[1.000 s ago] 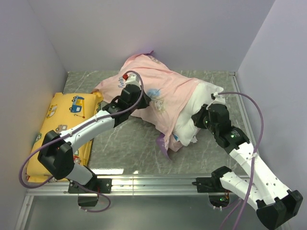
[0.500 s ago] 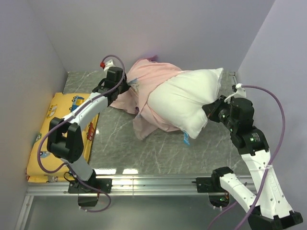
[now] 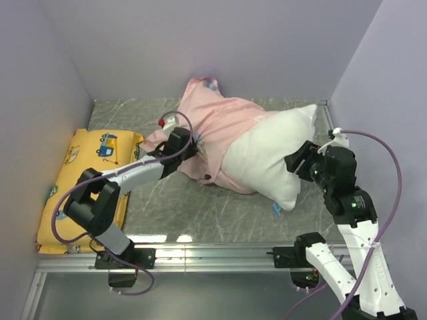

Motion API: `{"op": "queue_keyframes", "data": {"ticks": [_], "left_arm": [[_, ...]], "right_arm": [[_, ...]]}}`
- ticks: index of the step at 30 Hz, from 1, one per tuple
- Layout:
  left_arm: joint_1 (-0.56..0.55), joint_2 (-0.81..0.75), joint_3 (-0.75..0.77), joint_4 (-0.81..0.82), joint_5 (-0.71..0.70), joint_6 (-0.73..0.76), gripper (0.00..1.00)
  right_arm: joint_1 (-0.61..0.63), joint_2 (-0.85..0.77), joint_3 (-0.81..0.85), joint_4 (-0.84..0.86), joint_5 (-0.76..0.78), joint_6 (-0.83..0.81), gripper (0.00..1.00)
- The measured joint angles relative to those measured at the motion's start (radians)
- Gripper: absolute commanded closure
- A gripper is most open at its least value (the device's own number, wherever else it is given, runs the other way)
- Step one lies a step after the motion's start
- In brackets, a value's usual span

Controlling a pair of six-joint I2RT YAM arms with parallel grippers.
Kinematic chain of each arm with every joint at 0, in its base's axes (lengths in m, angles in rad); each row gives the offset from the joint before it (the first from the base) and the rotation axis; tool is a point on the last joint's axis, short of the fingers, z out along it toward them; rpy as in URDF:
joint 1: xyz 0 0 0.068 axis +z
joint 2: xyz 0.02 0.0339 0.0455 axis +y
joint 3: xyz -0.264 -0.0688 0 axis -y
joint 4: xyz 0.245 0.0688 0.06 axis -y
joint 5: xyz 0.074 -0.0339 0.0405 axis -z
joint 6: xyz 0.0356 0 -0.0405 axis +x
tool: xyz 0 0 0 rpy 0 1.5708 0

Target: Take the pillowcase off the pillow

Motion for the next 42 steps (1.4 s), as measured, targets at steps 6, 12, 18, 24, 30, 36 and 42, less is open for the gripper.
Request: {"op": "queue_keyframes", "data": {"ticks": [6, 12, 18, 24, 30, 36, 42], "left_arm": [[-0.138, -0.05, -0.182, 0.139, -0.032, -0.096, 1.0], [-0.274, -0.081, -0.29, 0.203, -0.053, -0.18, 1.0], [-0.357, -0.092, -0.31, 0.205, -0.09, -0.227, 1.0], [-0.374, -0.102, -0.329, 0.219, -0.099, -0.249, 1.0], [-0.399, -0.156, -0.306, 0.128, -0.119, -0.215, 0.96], [-0.402, -0.257, -0.145, -0.098, -0.154, -0.089, 0.45], [-0.399, -0.29, 0.136, -0.243, -0.185, 0.077, 0.22]], "right_arm": [[-0.006, -0.006, -0.003, -0.005, 0.078, -0.023, 0.22], [0.031, 0.069, -0.008, 0.07, 0.11, -0.032, 0.18], [0.146, 0.18, -0.109, 0.177, 0.21, -0.027, 0.18], [0.167, 0.139, -0.253, 0.316, 0.283, -0.004, 0.83], [0.174, 0.071, -0.406, 0.533, 0.262, 0.03, 1.0], [0.208, -0.143, -0.585, 0.689, 0.259, 0.035, 1.0], [0.228, -0.204, -0.631, 0.722, 0.264, 0.034, 1.0]]}}
